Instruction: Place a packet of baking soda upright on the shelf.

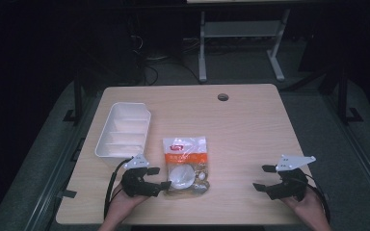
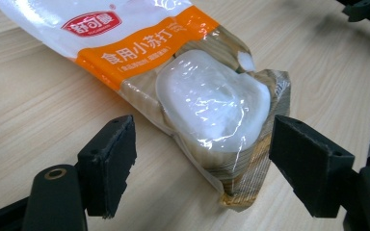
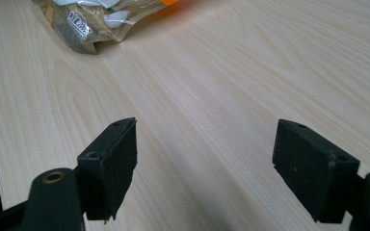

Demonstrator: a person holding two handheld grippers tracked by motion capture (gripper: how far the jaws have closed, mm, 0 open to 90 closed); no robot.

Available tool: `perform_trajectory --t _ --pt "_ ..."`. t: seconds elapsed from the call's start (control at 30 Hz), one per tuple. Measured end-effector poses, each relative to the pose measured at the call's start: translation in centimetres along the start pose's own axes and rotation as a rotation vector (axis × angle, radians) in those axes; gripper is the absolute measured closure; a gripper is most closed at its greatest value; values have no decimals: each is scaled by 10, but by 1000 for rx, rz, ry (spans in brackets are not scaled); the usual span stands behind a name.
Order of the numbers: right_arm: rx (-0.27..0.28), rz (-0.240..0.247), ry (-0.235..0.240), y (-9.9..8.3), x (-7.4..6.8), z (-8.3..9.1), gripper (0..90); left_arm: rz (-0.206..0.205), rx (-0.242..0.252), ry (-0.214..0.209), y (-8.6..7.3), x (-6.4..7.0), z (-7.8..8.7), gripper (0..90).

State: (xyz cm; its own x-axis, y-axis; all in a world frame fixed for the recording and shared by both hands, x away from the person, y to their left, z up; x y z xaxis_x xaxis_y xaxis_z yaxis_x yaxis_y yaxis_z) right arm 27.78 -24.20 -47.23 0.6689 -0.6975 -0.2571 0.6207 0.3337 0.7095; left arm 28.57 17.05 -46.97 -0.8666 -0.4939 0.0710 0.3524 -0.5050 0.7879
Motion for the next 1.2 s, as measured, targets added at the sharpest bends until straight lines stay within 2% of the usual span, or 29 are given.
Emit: perform_trajectory --t 0.27,0.5,0.6,0.73,0.83,0.97,1.1,1.2 --pt "7 9 0 2 -3 0 231 18 -2 28 1 -1 0 240" --pt "7 12 0 2 -5 -1 232 83 13 28 4 -8 -4 236" --pt "-2 21 0 3 -7 -3 231 94 5 49 7 -10 -7 238" --pt "-4 25 3 4 -9 -5 231 88 -23 65 10 -14 -15 237" --pt "-7 31 1 4 -9 -6 231 94 -45 59 11 -16 -22 237" --pt "-11 30 4 4 -9 -6 231 129 -54 56 13 -21 -32 233" --pt "-12 37 3 4 -9 -6 232 150 -63 84 16 -26 -41 228" --pt "-11 44 3 4 -9 -6 231 178 -68 83 17 -30 -46 246"
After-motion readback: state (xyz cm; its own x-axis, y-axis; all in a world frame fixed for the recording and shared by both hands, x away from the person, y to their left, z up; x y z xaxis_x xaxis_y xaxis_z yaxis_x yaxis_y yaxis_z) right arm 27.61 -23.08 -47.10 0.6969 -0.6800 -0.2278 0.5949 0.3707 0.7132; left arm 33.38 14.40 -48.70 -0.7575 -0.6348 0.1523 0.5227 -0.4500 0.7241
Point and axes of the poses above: each handheld gripper's, and its own axes: z roughly backward along the jaws, y roughly out of its top, x roughly to its right, the point moved 4 cm from there along -z, roughly forward along the jaws, and after that the axes turned 14 degrees about -z, right-handed, at the moved point
